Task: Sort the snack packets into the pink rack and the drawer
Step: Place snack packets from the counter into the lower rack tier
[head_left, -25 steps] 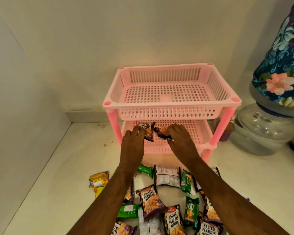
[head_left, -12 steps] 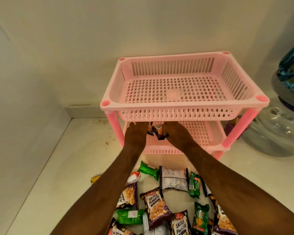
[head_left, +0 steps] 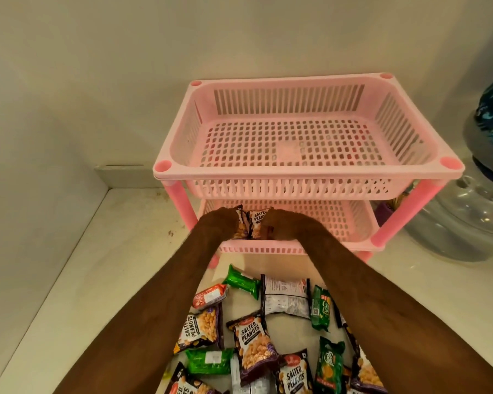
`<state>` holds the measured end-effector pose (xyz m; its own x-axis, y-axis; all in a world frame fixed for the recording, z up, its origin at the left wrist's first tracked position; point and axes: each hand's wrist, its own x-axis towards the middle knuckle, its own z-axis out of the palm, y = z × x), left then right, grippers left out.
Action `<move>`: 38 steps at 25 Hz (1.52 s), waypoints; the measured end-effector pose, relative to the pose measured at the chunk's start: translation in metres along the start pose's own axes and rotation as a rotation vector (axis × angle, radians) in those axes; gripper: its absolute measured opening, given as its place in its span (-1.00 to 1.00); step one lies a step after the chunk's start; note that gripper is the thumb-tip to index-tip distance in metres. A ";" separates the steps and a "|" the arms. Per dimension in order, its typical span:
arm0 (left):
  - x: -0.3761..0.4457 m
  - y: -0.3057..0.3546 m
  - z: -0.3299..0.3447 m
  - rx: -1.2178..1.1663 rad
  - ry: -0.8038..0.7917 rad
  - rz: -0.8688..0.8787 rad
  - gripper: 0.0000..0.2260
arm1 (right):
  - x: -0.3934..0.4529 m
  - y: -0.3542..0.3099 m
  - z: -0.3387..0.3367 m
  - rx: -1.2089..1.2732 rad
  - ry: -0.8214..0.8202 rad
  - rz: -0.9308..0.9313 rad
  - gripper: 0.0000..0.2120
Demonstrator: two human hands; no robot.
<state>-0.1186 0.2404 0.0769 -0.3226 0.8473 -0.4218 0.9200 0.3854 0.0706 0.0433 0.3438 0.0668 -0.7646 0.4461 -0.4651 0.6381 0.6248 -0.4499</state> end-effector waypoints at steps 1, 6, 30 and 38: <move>0.002 0.001 -0.003 -0.002 0.034 -0.013 -0.68 | 0.000 0.000 -0.004 0.039 -0.019 0.000 -0.88; 0.009 0.001 0.011 -0.082 0.191 0.015 -0.54 | 0.002 -0.003 0.004 0.187 0.241 0.053 -0.61; -0.158 -0.007 0.153 -0.420 0.532 0.012 -0.77 | -0.136 0.037 0.127 0.317 0.590 -0.107 -0.73; -0.205 -0.055 0.204 -0.496 0.537 -0.226 -0.71 | -0.146 -0.003 0.188 0.277 0.296 -0.136 -0.70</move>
<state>-0.0582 -0.0294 -0.0243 -0.6717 0.7407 0.0137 0.6521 0.5825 0.4853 0.1697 0.1559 -0.0072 -0.8105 0.5616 -0.1664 0.4988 0.5130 -0.6986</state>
